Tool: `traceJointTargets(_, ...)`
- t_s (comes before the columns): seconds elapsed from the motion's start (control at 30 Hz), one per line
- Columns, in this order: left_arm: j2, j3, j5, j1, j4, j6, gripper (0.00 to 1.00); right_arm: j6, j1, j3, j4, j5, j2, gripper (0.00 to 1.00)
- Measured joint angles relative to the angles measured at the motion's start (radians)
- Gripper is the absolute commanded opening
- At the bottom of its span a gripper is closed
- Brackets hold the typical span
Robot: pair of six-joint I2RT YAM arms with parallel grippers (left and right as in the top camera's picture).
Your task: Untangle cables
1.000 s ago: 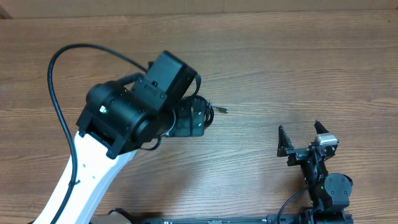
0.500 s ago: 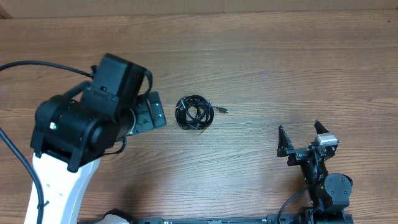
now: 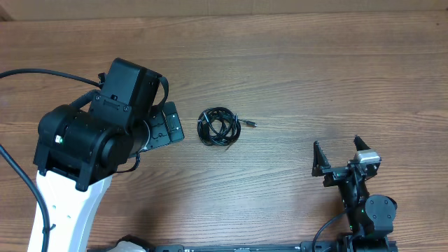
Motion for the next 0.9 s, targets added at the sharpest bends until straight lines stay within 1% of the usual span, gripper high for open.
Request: traceJointTargets(0.9,0.0,0.0,0.084,0.0,0.0,-0.013,0.99,0.001,0.0,0.0,0.0,0.0,0.0,1.0)
